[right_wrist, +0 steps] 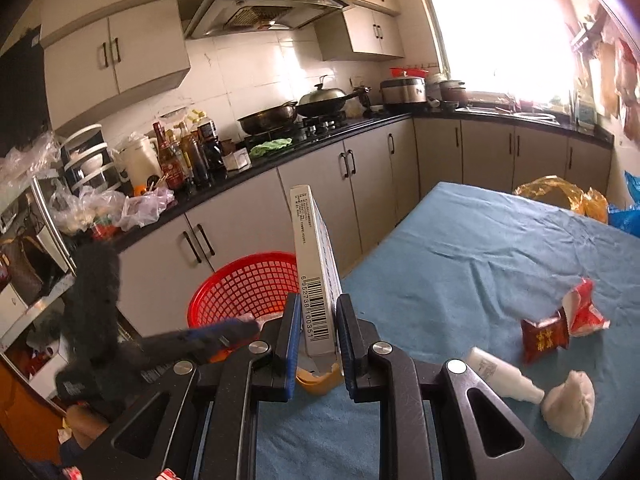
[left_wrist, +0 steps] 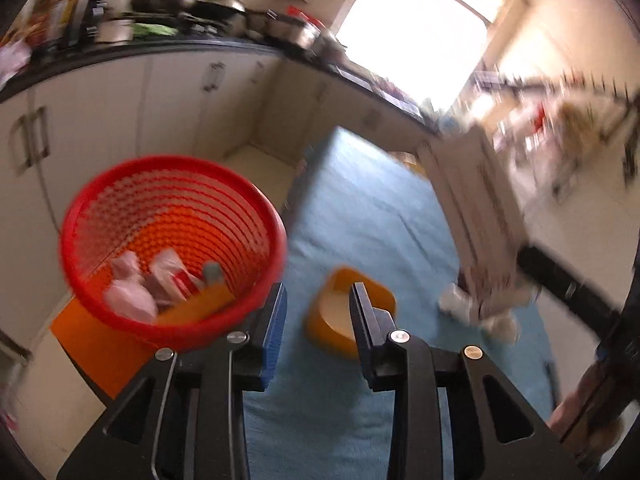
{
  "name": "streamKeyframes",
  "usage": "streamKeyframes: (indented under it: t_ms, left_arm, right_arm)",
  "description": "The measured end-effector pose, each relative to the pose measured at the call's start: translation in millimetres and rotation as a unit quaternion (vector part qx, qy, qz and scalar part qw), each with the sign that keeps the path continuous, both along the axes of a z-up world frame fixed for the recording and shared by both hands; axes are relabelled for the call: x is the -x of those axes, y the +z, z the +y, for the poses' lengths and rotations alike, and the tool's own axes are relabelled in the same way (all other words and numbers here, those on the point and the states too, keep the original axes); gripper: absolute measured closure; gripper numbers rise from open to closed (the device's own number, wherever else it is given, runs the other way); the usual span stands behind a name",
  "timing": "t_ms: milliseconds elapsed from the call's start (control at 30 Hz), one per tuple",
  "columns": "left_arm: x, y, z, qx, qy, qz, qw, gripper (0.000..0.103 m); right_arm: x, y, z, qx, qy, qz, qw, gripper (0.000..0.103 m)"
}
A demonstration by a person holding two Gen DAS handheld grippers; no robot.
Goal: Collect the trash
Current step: 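Carry the yellow bowl and white box over the red basket and open both grippers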
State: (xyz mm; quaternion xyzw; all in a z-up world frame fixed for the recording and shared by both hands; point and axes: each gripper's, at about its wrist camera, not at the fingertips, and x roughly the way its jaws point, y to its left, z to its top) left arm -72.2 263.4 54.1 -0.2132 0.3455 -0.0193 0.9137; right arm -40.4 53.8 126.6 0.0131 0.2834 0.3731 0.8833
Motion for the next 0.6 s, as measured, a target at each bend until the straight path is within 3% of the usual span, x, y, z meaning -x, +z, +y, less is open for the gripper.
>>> streamKeyframes:
  t_ms: [300, 467, 600]
  left_arm:
    - [-40, -23, -40, -0.083, -0.014, 0.069, 0.9940, 0.072]
    - [-48, -31, -40, -0.086, -0.002, 0.082, 0.9929, 0.088]
    - [-40, -29, -36, -0.080, 0.002, 0.069, 0.9944, 0.088]
  right_arm:
    - [3, -4, -24, -0.005, -0.012, 0.007, 1.000, 0.084]
    - [0, -7, -28, -0.008, -0.014, 0.013, 1.000, 0.084]
    - [-4, -7, -23, -0.005, -0.014, 0.015, 1.000, 0.084]
